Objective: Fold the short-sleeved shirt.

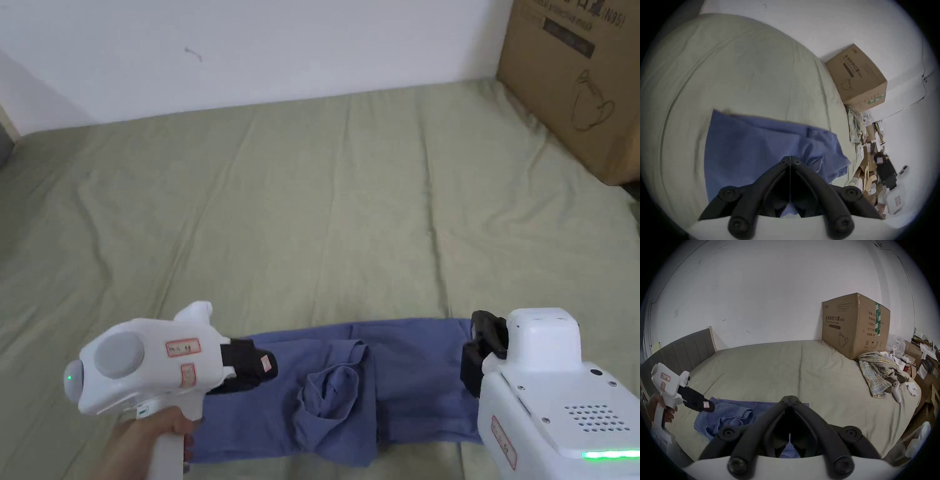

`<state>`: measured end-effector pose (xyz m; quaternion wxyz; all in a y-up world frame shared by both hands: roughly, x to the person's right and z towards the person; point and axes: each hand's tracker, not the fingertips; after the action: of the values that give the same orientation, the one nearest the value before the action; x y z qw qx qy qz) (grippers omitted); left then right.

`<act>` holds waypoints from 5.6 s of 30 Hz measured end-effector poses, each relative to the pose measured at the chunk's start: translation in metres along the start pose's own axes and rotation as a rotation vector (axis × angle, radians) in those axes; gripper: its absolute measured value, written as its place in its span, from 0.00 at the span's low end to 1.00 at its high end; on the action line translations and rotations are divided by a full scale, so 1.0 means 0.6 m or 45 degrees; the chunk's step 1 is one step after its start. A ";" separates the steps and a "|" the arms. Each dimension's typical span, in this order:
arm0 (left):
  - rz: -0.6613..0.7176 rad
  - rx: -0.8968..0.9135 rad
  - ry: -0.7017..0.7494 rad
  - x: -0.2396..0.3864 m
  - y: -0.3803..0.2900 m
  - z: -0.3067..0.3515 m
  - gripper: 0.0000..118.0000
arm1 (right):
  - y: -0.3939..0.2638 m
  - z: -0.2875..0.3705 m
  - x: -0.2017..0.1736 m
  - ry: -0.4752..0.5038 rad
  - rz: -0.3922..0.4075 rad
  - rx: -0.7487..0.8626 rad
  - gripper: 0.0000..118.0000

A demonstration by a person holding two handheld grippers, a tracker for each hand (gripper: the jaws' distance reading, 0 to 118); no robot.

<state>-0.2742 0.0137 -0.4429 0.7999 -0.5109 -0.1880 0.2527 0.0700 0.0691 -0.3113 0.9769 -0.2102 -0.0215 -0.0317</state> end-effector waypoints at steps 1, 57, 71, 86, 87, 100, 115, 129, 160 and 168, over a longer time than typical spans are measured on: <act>-0.024 -0.017 0.006 0.005 -0.009 -0.007 0.00 | 0.000 0.001 -0.001 0.002 0.000 0.002 0.00; 0.374 -0.045 -0.272 -0.238 -0.029 -0.010 0.08 | 0.032 -0.033 -0.103 0.072 0.201 -0.046 0.00; 0.432 0.094 -0.244 -0.317 -0.013 0.155 0.08 | 0.033 -0.020 -0.109 0.091 0.185 -0.053 0.00; 0.216 0.207 -0.067 -0.112 0.039 0.227 0.08 | 0.038 0.006 -0.061 0.076 0.113 0.001 0.00; 0.156 0.217 -0.045 -0.072 0.043 0.226 0.08 | 0.038 0.008 -0.052 0.069 0.100 0.000 0.00; -0.444 -0.138 -0.030 0.262 -0.008 -0.056 0.25 | 0.023 0.018 0.062 -0.049 -0.068 -0.030 0.00; -0.305 -0.127 0.090 0.185 0.011 -0.039 0.20 | -0.001 0.007 0.103 -0.098 -0.140 -0.081 0.00; -0.311 -0.310 0.063 0.203 -0.060 -0.148 0.02 | -0.012 0.003 0.081 -0.053 -0.078 -0.115 0.00; 0.004 0.031 -0.145 0.017 -0.091 0.089 0.02 | 0.067 -0.072 -0.050 0.436 -0.027 -0.403 0.00; 0.185 0.048 -0.196 -0.093 -0.158 0.102 0.02 | -0.068 -0.232 -0.131 0.388 0.170 -0.899 0.00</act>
<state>-0.3328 -0.0085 -0.3336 0.7720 -0.4873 -0.2066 0.3520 -0.0076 -0.0215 -0.4259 0.8363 -0.5273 0.1500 -0.0043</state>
